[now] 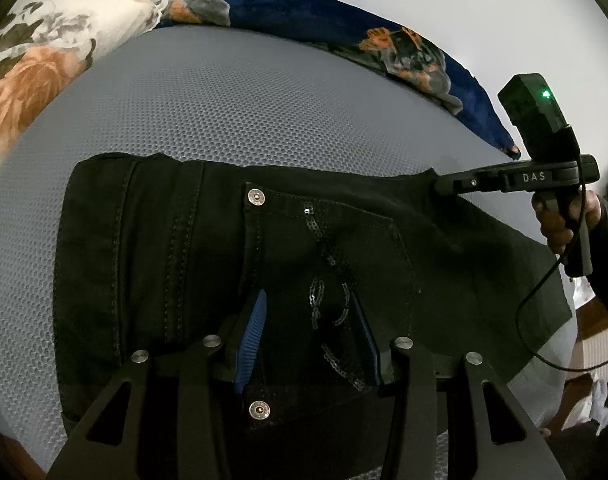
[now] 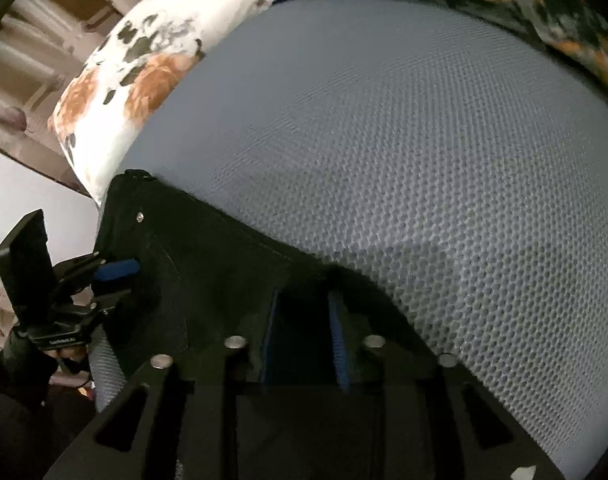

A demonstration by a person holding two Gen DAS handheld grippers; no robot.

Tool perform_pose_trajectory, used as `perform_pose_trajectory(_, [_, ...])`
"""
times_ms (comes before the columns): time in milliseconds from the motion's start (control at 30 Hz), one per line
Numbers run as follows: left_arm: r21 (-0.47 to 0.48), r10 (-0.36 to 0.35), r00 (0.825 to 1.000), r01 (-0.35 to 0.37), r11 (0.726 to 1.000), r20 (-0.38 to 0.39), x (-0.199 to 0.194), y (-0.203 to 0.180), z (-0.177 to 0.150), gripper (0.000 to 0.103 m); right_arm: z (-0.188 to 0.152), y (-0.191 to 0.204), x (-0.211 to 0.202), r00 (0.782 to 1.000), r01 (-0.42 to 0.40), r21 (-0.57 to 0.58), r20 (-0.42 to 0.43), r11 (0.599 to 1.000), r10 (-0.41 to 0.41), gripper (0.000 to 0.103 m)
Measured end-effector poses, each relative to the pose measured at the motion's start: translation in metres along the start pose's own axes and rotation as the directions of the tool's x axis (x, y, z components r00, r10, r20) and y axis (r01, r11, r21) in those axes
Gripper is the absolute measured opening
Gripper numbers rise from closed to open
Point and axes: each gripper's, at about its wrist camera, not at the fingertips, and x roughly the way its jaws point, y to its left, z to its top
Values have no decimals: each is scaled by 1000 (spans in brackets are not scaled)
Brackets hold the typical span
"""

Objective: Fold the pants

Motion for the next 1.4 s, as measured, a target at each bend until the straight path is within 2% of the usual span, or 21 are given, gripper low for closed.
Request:
perform_pose_trajectory(133, [-9, -11, 1000, 11, 1000, 2, -1, 3, -1, 45, 3, -2, 1, 994, 85, 36, 72, 996, -87, 5])
perform_pose_trajectory(300, [-10, -6, 1000, 6, 1000, 5, -2, 2, 1, 45, 3, -5, 10, 982, 150, 85, 101, 985, -158, 5])
perform_pose_trajectory(400, [-2, 9, 1000, -9, 1000, 9, -5, -1, 1, 45, 2, -1, 10, 979, 163, 98, 105, 982, -173, 13])
perform_pose_trajectory(467, [6, 24, 1000, -24, 1000, 12, -7, -6, 3, 45, 0, 4, -1, 968, 195, 132, 136, 972, -213, 27])
perform_pose_trajectory(567, [54, 64, 997, -66, 996, 43, -16, -22, 6, 46, -16, 15, -34, 945, 205, 155, 228, 966, -237, 27])
perform_pose_trajectory(667, [122, 34, 996, -44, 992, 85, -22, -45, 7, 47, -41, 14, -66, 920, 237, 195, 271, 952, -284, 27])
perform_pose_trajectory(833, [235, -42, 998, 28, 972, 54, 2, -95, 22, 48, -93, -9, -84, 891, 315, 302, 233, 900, -390, 29])
perform_pose_trajectory(967, [299, -80, 997, 70, 952, 22, 31, -130, 38, 48, -131, -30, -85, 887, 334, 385, 182, 860, -425, 30])
perform_pose_trajectory(1100, [305, -106, 994, 110, 946, -27, 63, -151, 59, 47, -152, -45, -86, 867, 372, 426, 159, 825, -473, 30])
perform_pose_trajectory(1300, [269, -82, 995, 92, 959, -48, 98, -157, 85, 47, -155, -69, -84, 837, 402, 487, 149, 775, -527, 29])
perform_pose_trajectory(1333, [275, -83, 996, 89, 957, -32, 97, -158, 87, 47, -156, -70, -84, 835, 402, 489, 152, 774, -529, 28])
perform_pose_trajectory(1400, [301, -22, 1000, 26, 953, -15, 102, -162, 91, 47, -154, -72, -83, 821, 414, 487, 164, 769, -546, 28])
